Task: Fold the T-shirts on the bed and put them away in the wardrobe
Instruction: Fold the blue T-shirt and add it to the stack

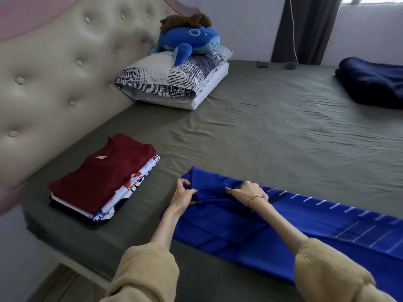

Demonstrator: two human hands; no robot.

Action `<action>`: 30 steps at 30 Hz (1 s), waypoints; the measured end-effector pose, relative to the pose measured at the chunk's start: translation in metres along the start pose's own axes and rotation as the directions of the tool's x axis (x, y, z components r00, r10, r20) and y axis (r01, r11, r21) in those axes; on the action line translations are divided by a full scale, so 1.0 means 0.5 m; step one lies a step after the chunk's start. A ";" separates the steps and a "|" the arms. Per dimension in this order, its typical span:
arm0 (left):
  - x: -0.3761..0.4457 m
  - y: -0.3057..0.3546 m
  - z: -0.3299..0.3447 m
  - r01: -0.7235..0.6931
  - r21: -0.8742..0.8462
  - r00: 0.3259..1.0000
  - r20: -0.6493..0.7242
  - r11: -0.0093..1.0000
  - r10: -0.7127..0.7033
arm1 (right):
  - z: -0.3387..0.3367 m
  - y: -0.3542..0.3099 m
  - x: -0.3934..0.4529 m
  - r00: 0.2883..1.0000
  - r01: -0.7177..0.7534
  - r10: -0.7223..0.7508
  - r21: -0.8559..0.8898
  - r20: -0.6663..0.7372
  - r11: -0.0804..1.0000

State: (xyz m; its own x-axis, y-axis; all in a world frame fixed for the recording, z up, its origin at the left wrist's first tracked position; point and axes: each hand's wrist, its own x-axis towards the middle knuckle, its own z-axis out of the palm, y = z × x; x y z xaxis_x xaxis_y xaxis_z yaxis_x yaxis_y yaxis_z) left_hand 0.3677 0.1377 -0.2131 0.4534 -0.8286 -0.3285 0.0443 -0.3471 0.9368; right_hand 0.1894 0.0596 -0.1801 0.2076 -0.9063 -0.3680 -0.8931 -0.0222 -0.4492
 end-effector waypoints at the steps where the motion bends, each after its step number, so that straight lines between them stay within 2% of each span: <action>1: -0.011 0.003 -0.001 -0.024 0.000 0.999 0.026 1.000 0.024 | 0.004 -0.002 -0.002 1.000 -0.006 0.006 -0.015 -0.017 1.000; 5: -0.036 0.022 -0.011 -0.007 -0.016 0.979 0.204 1.000 0.010 | 0.010 -0.011 -0.008 0.997 -0.014 0.008 -0.075 -0.074 0.997; 8: -0.035 0.018 -0.014 0.019 0.037 0.959 0.281 0.999 -0.028 | 0.008 -0.009 -0.008 0.999 -0.004 0.001 -0.063 -0.041 0.998; 11: -0.020 0.001 -0.012 -0.016 0.061 0.980 0.199 0.998 0.004 | -0.004 -0.003 -0.009 0.999 0.031 -0.031 0.001 0.008 1.000; 14: -0.003 -0.010 -0.009 -0.029 0.077 0.994 0.111 0.997 0.020 | -0.016 0.015 -0.010 0.998 0.068 -0.068 0.066 -0.003 0.995; 16: -0.001 -0.012 -0.004 -0.042 0.120 0.996 0.083 0.992 0.032 | -0.024 0.032 -0.012 0.996 0.086 -0.085 0.092 -0.016 0.992; 19: 0.002 -0.016 0.001 -0.053 0.169 0.998 0.052 0.984 0.045 | -0.038 0.052 -0.017 0.992 0.106 -0.116 0.157 0.056 0.982; 22: 0.008 -0.021 0.001 -0.065 0.184 0.997 0.043 0.981 0.058 | -0.058 0.060 -0.011 0.991 0.090 -0.103 0.144 0.085 0.985; 30: -0.009 0.003 0.012 -0.042 0.264 0.991 -0.114 0.964 0.074 | -0.058 0.114 -0.011 0.999 0.049 -0.047 0.053 -0.027 0.997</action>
State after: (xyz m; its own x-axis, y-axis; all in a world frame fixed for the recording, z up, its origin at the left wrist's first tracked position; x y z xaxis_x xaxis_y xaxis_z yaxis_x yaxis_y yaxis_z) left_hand 0.3605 0.1383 -0.2110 0.5538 -0.7967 -0.2422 -0.2110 -0.4157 0.8847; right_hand 0.1258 0.0509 -0.1800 0.2391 -0.9151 -0.3246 -0.8595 -0.0439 -0.5093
